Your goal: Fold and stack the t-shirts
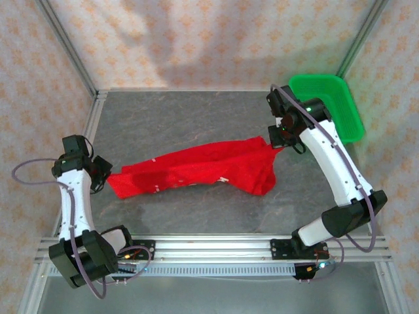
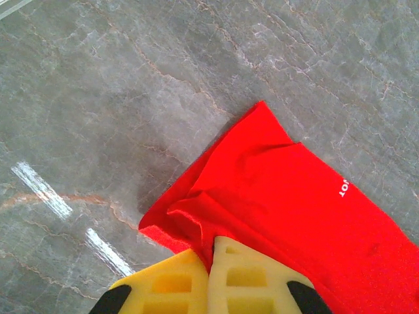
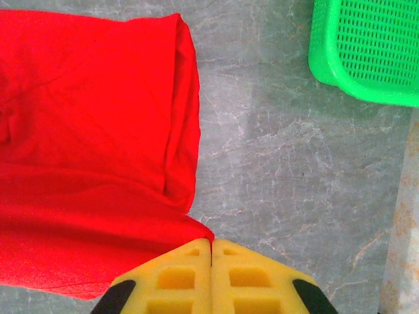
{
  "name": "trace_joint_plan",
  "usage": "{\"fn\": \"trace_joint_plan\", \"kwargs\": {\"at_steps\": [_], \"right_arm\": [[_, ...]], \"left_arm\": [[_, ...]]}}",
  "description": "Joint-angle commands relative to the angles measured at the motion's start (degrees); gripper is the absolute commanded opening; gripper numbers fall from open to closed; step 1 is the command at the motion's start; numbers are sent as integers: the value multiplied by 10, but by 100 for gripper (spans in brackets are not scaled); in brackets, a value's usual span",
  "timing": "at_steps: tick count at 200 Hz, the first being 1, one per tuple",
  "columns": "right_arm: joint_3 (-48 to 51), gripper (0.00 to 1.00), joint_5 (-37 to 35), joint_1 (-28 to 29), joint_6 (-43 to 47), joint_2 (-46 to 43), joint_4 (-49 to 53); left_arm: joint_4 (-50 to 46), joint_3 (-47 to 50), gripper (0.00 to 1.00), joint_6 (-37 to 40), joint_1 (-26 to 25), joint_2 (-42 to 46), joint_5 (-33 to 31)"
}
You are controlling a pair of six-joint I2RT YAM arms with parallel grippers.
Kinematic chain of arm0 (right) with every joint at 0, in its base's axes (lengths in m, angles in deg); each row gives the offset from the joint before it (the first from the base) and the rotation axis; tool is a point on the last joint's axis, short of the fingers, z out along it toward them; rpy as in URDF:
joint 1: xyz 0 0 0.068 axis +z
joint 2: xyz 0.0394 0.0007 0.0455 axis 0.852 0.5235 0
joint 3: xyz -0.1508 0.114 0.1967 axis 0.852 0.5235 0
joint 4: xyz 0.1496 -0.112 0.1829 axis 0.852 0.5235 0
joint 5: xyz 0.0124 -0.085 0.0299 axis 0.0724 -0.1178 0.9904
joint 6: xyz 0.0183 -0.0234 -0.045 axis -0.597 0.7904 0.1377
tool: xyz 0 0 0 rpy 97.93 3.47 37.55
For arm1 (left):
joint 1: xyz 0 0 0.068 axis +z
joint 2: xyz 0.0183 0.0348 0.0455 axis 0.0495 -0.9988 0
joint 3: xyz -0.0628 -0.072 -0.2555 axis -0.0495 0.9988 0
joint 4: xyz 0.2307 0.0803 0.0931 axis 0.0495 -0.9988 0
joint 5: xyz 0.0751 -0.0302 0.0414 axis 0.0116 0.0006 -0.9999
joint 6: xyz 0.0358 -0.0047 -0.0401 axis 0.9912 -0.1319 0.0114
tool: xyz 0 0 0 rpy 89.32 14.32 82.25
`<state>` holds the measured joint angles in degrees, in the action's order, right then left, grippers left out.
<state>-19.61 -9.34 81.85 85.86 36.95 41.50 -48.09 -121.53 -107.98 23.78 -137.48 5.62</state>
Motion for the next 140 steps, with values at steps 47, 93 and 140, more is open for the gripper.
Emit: {"fn": "trace_joint_plan", "kwargs": {"at_steps": [47, 93, 140], "right_arm": [[-20, 0, -7, -2, 14, 33, -16], [-3, 0, -5, 2, 18, 56, -28], [13, 0, -22, 2, 19, 79, -31]], "left_arm": [[24, -21, 0, 42, -1, -64, -17], [34, -6, 0, 60, -1, -97, -37], [51, 10, 0, 74, 0, -138, -50]]}}
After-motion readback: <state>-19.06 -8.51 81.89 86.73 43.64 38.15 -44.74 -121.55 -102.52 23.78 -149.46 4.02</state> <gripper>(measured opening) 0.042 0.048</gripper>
